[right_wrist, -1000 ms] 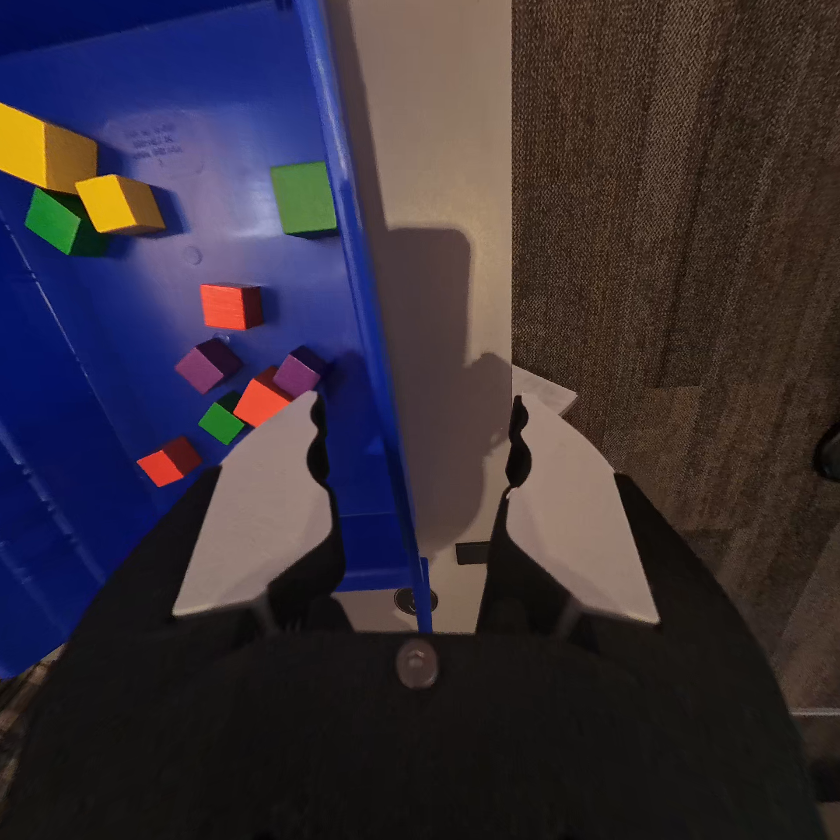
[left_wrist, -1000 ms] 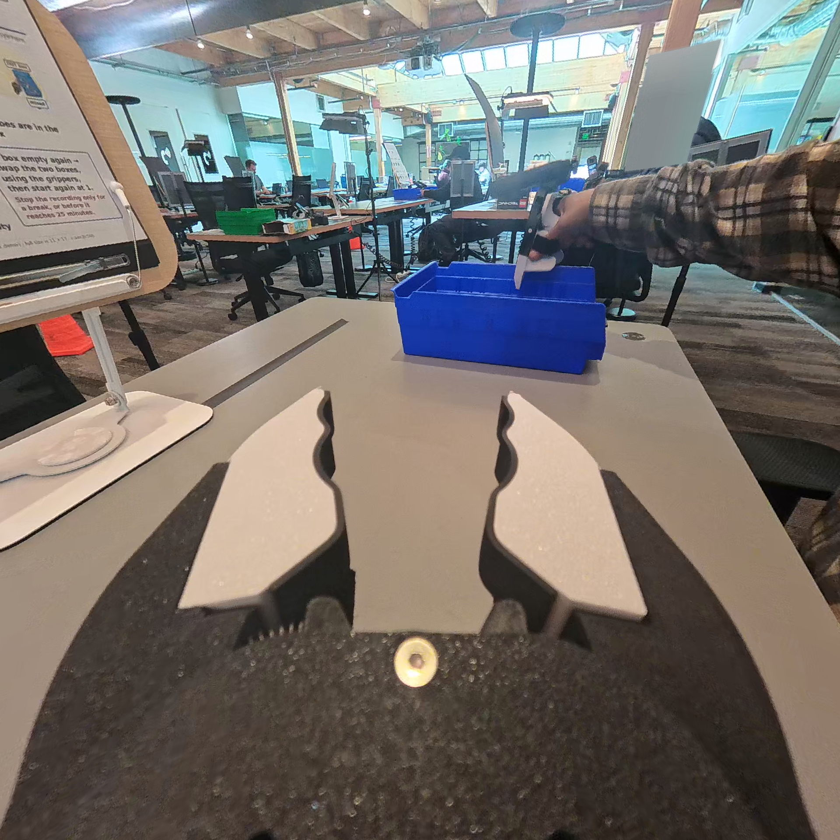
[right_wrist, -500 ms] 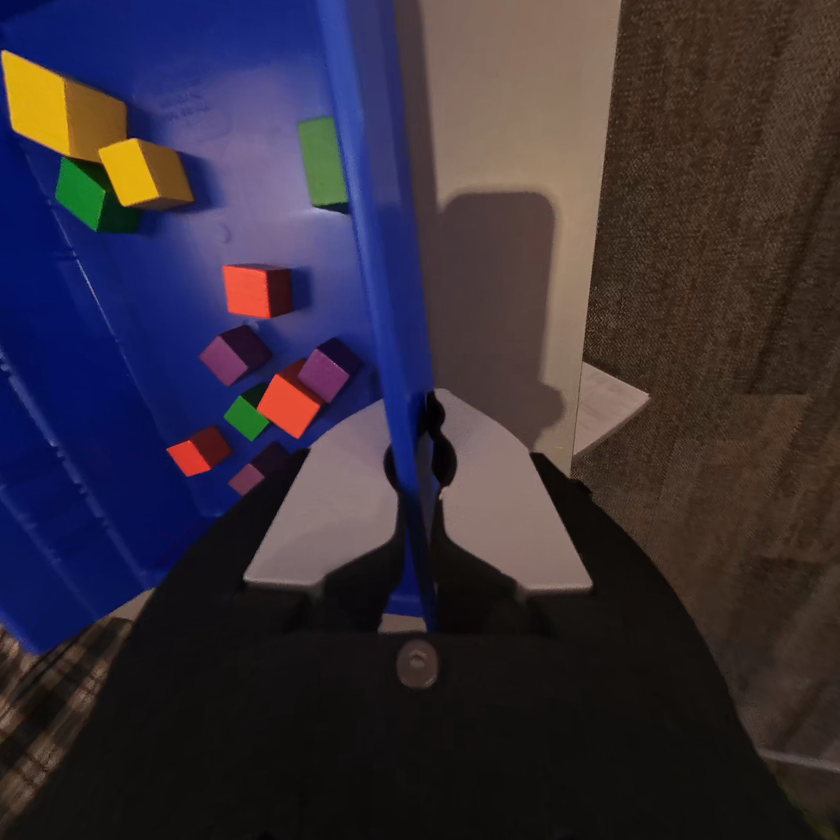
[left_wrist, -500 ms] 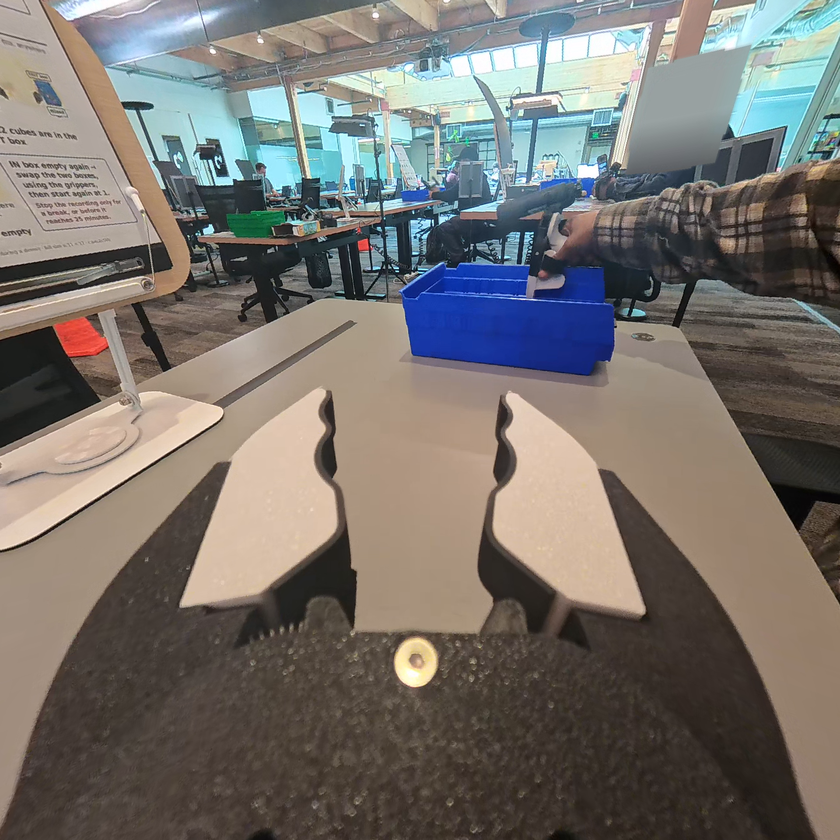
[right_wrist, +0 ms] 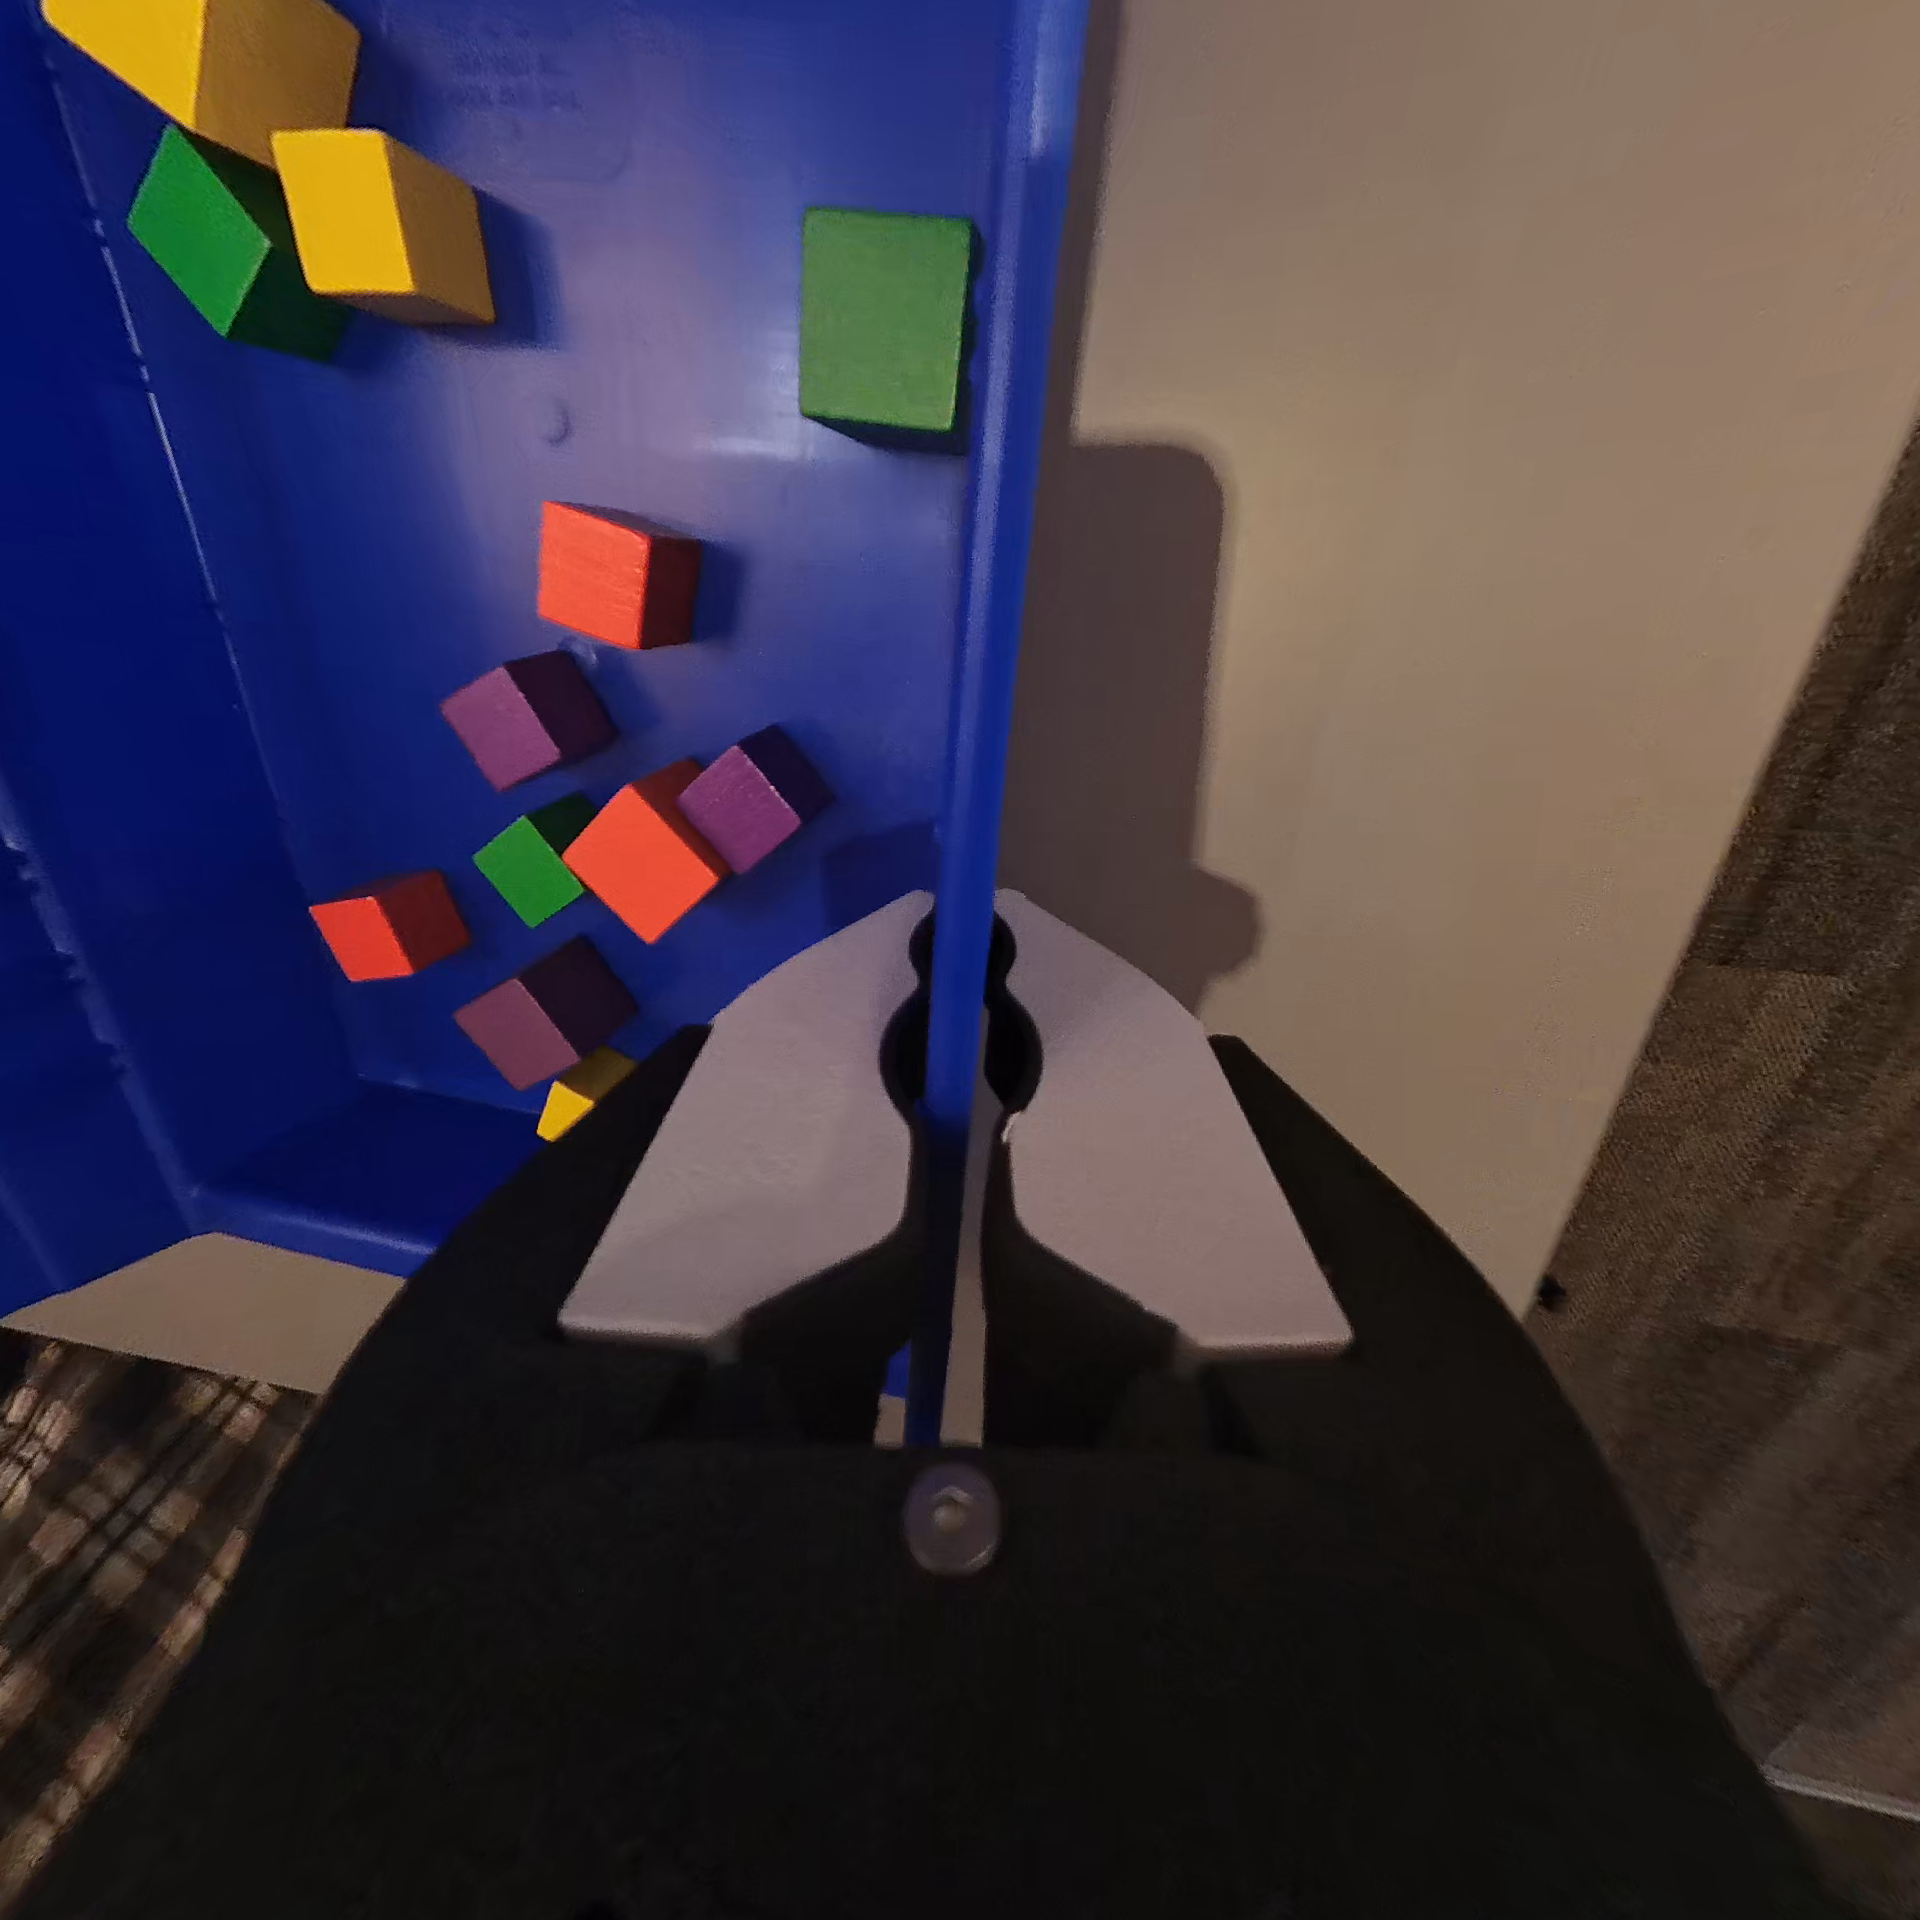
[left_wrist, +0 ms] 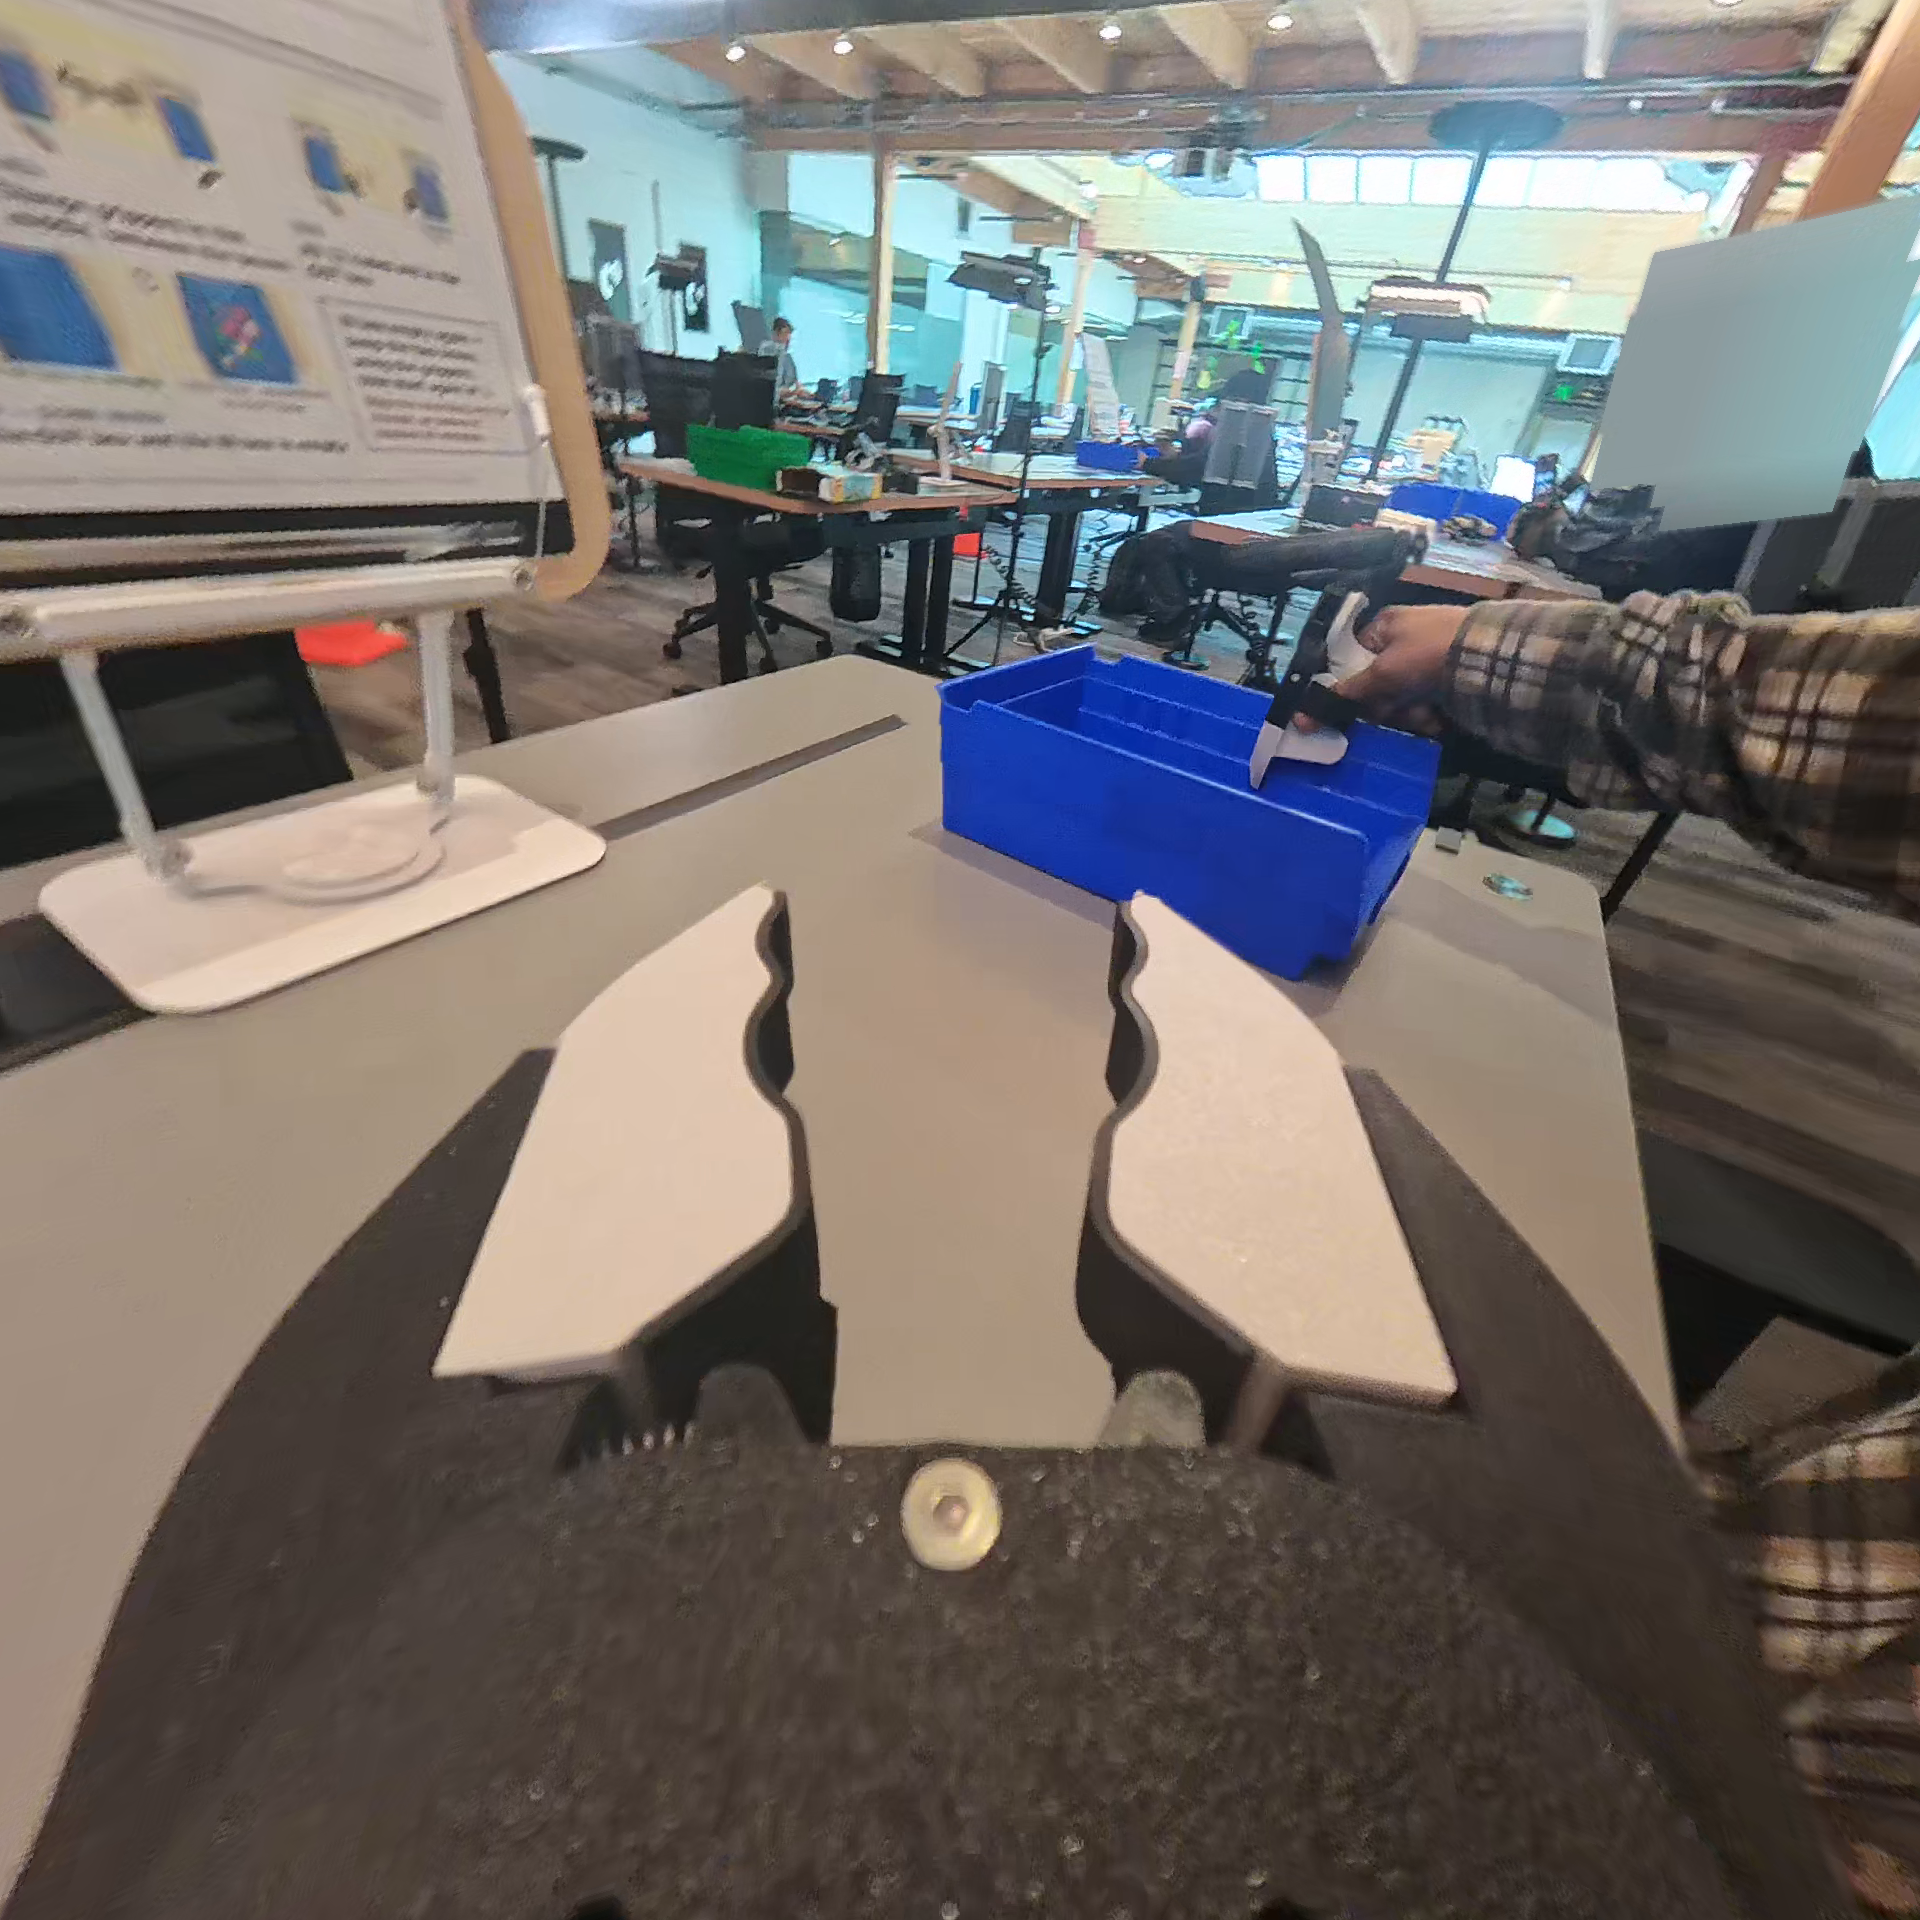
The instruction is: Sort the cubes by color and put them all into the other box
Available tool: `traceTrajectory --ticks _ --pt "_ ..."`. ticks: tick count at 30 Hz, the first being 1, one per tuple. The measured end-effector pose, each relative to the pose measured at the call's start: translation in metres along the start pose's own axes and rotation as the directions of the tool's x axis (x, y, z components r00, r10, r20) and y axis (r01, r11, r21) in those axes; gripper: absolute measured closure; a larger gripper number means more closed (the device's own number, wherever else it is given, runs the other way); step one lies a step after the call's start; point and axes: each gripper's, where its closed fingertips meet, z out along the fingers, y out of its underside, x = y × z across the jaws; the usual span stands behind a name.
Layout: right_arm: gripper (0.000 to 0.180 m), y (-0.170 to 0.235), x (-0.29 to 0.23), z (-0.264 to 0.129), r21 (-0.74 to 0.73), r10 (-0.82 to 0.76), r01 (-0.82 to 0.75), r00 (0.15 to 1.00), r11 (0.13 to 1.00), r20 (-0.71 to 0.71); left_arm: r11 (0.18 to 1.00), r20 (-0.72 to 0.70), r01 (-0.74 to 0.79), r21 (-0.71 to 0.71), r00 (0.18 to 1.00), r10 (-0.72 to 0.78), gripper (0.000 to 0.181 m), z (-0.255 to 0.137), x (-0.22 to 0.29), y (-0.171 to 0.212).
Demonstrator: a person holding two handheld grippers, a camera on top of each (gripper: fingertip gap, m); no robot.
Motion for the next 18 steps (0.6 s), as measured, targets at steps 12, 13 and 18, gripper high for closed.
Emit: traceTrajectory --ticks 12,13,18 --pt "0.175 -0.005 -0.132 0.027 -0.016 -0.025 0.026 1.000 1.000 0.013 0.987 0.196 0.118 -0.110 0.976 -0.095 0.121 -0.064 -0.008 0.000" --pt "0.175 -0.004 -0.143 0.029 -0.021 -0.027 0.027 1.000 0.999 0.013 0.986 0.194 0.120 -0.118 0.976 -0.096 0.120 -0.065 -0.007 0.000" --pt "0.175 -0.002 -0.197 0.039 -0.043 -0.053 0.054 0.998 0.998 0.018 0.981 0.194 0.127 -0.148 0.976 -0.097 0.119 -0.069 -0.010 0.004"
